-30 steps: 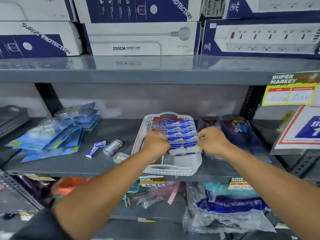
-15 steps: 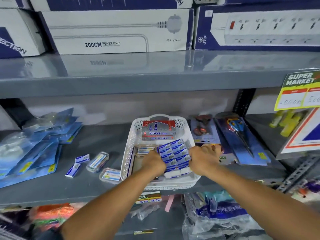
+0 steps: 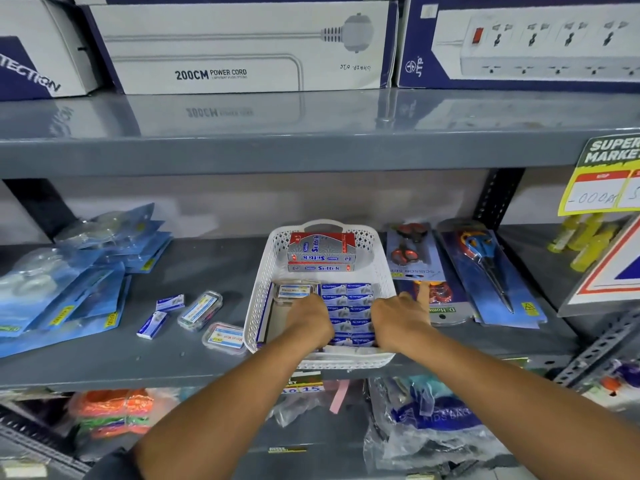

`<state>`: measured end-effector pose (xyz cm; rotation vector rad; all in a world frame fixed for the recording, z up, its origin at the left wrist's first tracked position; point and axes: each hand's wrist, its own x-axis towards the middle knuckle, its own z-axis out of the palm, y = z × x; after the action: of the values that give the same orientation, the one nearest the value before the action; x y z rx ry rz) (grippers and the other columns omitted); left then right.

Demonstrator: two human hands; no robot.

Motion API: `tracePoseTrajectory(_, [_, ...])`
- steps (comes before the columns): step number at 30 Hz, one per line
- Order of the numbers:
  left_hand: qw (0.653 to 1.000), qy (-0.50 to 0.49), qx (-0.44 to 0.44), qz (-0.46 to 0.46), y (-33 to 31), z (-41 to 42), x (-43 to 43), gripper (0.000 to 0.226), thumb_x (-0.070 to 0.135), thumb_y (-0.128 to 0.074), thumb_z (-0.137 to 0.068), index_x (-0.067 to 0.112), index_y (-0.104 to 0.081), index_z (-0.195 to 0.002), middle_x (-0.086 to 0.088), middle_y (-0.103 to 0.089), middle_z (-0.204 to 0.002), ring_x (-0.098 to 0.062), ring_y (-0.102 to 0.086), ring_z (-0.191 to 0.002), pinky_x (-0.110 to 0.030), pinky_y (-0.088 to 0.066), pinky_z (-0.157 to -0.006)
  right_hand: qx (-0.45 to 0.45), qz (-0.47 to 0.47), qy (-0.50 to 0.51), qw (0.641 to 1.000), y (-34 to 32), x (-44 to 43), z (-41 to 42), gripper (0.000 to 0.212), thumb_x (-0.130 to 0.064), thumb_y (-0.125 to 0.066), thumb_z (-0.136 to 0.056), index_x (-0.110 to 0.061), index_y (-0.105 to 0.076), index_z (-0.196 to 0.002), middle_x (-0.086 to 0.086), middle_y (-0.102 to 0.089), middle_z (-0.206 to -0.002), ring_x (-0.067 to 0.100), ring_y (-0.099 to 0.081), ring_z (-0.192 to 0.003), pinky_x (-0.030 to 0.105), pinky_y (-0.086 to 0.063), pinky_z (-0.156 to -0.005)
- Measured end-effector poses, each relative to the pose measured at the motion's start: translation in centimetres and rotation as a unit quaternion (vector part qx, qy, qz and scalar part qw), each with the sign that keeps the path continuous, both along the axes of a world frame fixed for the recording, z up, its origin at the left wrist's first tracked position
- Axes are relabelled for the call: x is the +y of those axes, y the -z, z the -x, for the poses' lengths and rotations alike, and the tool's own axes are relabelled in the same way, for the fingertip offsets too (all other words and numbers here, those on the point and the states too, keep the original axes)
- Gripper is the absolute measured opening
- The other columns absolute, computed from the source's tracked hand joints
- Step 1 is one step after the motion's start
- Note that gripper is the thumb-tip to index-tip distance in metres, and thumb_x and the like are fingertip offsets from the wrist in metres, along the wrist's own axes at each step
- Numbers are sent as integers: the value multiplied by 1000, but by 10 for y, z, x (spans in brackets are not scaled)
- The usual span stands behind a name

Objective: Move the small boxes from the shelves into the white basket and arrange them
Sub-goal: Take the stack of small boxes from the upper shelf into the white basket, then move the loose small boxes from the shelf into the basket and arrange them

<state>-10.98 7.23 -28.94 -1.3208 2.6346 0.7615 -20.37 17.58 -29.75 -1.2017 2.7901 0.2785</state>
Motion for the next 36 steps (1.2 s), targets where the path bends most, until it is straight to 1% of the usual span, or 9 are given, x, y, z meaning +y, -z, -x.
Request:
tracePoseTrajectory(3, [1000,-8,8,-2,1,-2,-1,16,4,-62,-80,12,-52,-89,-4,-58,-89,-19,-54,-77,-26,-44,-64,4,0,-4,1000,-2,0,-1,18,-3,-58,-77,-21,-52,-78,-2,-59,-77,29,-53,-108,64,1,-114])
tracePoseTrajectory(6, [1000,-6,9,4,3,-2,-1,16,5,-62,-81,12,-51,-90,-5,-56,-89,-19,-53,-77,-26,-43,-63,6,-2,1,1000,-3,-1,-2,22,-1,-57,-77,-21,-56,-87,-1,-61,-81,29,-52,-109,64,1,-114])
tracePoseTrajectory(15, [1000,13,-1,17,5,-6,-4,14,8,-64,-81,14,-52,-84,-1,-53,-80,-18,-53,-74,-26,-43,-65,-2,-8,5,1000,0,-3,-1,18,-3,-60,-81,-19,-59,-89,0,-63,-85,29,-54,-107,64,1,-115])
tracePoseTrajectory(22, [999,26,32,26,14,-11,-10,21,11,-67,-80,11,-65,-100,-4,-64,-95,-18,-53,-77,-25,-44,-68,-3,-20,10,1000,-4,-2,-1,25,-1,-57,-80,-19,-59,-97,0,-61,-89,28,-55,-106,61,-2,-116])
tracePoseTrajectory(29, [996,49,57,40,26,-13,-19,14,18,-64,-80,13,-69,-92,-6,-70,-95,-21,-61,-78,-30,-51,-70,-13,-22,12,1000,-5,0,-3,20,-1,-55,-82,-18,-56,-92,1,-59,-88,29,-53,-110,61,-1,-117])
tracePoseTrajectory(31, [989,65,99,92,24,-20,-27,17,25,-57,-84,15,-69,-89,-7,-70,-93,-23,-62,-80,-32,-52,-71,-22,-20,9,1000,-6,1,-3,17,-3,-55,-83,-19,-55,-86,1,-61,-88,28,-54,-107,60,-3,-117])
tracePoseTrajectory(32, [978,76,128,148,22,-28,-33,22,29,-51,-86,16,-69,-91,-7,-70,-93,-24,-62,-83,-32,-51,-71,-26,-18,9,999,-7,1,-2,16,-6,-54,-83,-21,-53,-80,0,-63,-88,27,-55,-104,60,-4,-116])
tracePoseTrajectory(34, [938,94,189,275,16,-49,-52,34,34,-41,-91,16,-69,-100,-6,-69,-98,-26,-61,-88,-36,-52,-74,-21,-9,2,1000,-7,2,-1,15,-13,-56,-84,-21,-50,-72,-3,-62,-83,26,-56,-102,59,-6,-116])
tracePoseTrajectory(36, [897,97,237,360,15,-81,-73,42,38,-37,-94,13,-66,-110,-7,-67,-109,-30,-58,-99,-43,-49,-84,6,5,-16,1000,-6,2,2,6,-16,-58,-82,-21,-56,-82,-5,-58,-77,25,-56,-104,59,-6,-116])
